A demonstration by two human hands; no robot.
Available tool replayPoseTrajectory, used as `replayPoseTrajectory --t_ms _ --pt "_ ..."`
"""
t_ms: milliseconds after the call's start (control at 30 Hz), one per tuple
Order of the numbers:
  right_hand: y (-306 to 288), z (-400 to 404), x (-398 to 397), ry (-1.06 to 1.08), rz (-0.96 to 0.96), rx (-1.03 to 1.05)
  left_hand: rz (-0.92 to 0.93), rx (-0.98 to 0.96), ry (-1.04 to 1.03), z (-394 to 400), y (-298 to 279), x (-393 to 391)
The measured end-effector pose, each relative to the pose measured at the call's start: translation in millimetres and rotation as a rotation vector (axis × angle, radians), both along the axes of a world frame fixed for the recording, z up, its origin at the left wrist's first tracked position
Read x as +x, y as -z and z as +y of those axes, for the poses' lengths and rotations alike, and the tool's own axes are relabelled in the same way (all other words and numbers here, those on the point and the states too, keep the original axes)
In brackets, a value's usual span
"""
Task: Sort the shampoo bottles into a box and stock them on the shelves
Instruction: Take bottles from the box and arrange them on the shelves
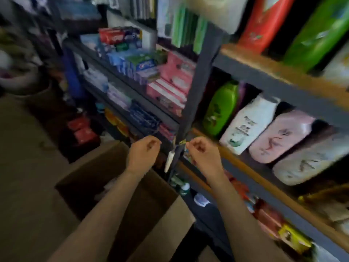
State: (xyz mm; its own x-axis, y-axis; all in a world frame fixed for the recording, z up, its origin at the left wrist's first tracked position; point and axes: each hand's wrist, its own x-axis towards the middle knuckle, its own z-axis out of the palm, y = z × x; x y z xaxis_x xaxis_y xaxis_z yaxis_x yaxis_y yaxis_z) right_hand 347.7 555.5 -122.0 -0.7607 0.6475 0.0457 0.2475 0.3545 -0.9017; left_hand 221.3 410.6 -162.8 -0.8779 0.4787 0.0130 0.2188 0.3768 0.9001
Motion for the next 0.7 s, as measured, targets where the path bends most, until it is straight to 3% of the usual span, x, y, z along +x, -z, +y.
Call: replayPoseTrajectory --t_ms 200,367,533,700 --pt "166.5 -82.5 -114.9 -0.217 -0.459 -0.245 -0.044 -0.435 -0.299 -144.5 125.9 -71.0" --pt "272.5 -135.6 -175.1 -0.293 -0.803 -0.305 0.236 -0.78 -0.305 -194.9 189.3 -121.6" --pt "354.6 -156.5 -224.1 -0.381 -0.88 -0.216 0.193 -0.864 -0.192 -209.0 246.9 -174.8" --pt "419.8 -156.8 -258.6 -0.487 -0.866 -0.014 0.305 -0.904 -0.219 -209.9 271.2 -194.4"
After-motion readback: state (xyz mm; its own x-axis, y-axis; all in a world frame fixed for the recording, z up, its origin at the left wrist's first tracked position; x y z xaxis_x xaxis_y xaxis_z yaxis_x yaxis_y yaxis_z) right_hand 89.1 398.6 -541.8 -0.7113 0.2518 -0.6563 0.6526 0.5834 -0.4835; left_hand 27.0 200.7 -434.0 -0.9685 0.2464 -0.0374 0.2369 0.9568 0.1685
